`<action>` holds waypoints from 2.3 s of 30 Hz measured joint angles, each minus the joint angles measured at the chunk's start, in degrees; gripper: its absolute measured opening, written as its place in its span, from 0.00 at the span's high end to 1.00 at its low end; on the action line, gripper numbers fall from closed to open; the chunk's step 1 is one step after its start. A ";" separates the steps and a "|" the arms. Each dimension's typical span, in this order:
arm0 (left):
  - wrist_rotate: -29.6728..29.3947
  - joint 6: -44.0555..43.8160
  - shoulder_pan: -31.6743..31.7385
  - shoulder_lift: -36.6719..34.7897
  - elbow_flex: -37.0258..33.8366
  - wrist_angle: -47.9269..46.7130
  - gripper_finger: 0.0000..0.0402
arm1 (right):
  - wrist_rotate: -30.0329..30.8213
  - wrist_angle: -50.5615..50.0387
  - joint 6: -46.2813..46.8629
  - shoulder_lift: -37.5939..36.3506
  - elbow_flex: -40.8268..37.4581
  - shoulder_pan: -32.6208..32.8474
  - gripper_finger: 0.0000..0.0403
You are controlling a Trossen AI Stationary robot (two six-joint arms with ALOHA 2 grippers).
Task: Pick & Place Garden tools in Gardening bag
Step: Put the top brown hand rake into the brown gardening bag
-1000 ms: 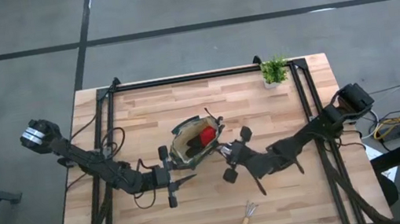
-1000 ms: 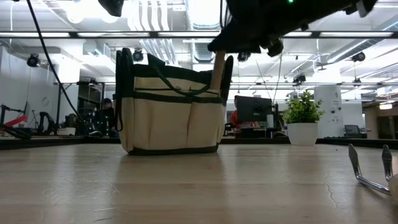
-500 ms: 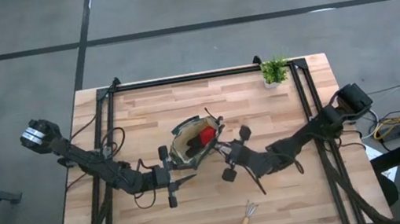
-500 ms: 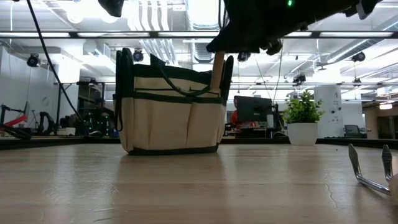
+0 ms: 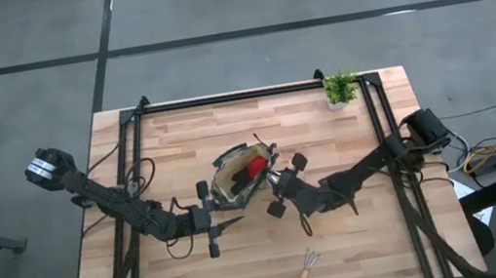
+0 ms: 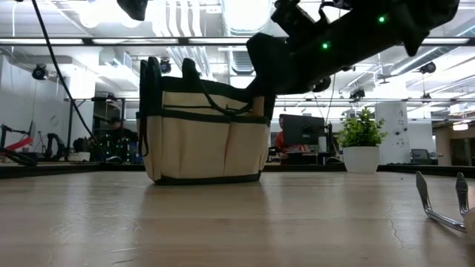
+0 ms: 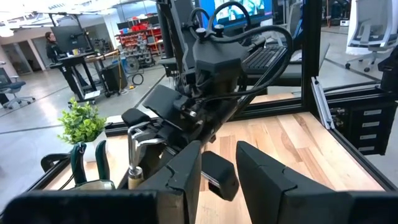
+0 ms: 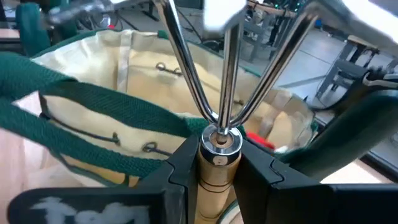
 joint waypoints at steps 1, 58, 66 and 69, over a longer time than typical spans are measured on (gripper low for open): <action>0.00 0.00 0.00 0.00 0.00 -0.04 0.74 | -0.06 -0.04 0.49 0.10 0.00 -0.06 0.82; 0.00 -1.16 0.42 0.00 0.00 -1.40 0.74 | -20.90 -29.58 8.22 -6.02 10.81 -2.56 0.47; 0.00 -1.16 0.42 0.00 0.00 -1.72 0.74 | -20.87 -33.93 8.14 -6.02 12.26 -2.51 0.46; 0.00 -1.16 0.42 0.00 0.00 -1.68 0.74 | -20.85 -32.87 6.60 -6.02 12.29 -2.55 0.46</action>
